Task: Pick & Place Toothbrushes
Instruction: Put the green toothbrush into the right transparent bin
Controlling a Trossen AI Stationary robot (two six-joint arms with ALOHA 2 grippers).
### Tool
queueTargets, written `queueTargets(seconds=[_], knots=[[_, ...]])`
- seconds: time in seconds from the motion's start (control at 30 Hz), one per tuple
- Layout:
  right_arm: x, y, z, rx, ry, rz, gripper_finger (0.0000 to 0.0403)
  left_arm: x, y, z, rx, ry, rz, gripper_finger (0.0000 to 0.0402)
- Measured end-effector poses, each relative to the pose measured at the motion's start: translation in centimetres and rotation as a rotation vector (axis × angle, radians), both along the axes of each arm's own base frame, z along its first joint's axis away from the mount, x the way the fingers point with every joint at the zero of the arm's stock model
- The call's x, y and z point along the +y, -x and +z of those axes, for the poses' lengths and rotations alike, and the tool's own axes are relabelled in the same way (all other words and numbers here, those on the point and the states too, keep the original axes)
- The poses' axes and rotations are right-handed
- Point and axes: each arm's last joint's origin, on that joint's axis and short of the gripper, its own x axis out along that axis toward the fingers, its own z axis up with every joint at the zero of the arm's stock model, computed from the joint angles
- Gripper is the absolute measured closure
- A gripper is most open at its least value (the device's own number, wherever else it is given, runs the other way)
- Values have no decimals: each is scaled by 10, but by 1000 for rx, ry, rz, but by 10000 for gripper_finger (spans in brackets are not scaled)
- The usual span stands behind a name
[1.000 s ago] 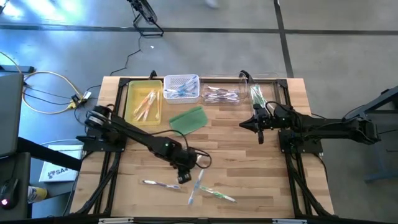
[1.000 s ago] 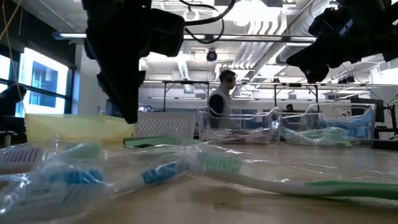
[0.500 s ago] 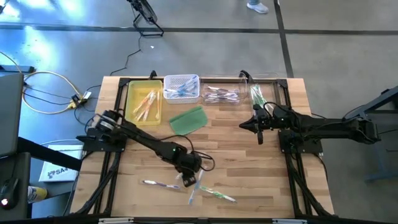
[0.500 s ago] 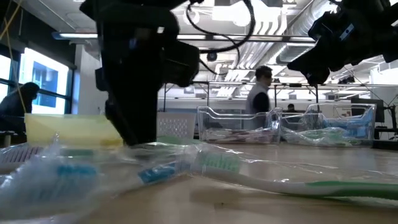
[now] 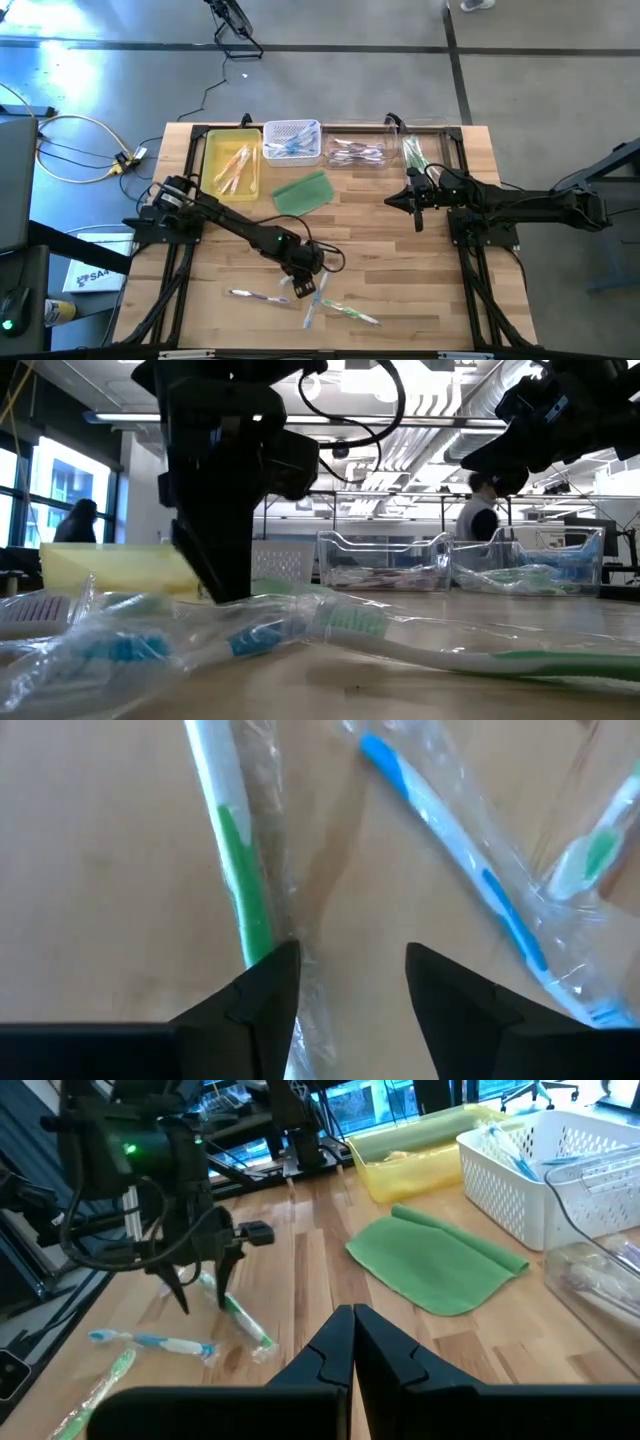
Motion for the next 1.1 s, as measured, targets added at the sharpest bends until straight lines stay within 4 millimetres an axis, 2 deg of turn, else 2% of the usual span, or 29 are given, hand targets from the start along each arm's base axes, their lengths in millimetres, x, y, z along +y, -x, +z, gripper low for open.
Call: queueTargets(seconds=[0.3,0.4,0.53,0.7,1.1], knots=[[0,0,-1,11,-10,1,400,22,-19,38,-79,-30,-111,222],[0,0,-2,16,-12,2,400,27,-19,43,-53,-72,-109,222],[0,0,-2,16,-12,2,400,28,-14,43,6,-103,-98,222],[0,0,-2,18,-12,1,400,27,-3,29,101,-97,-27,222],[0,0,-2,18,-9,0,400,6,3,25,72,-146,3,222]])
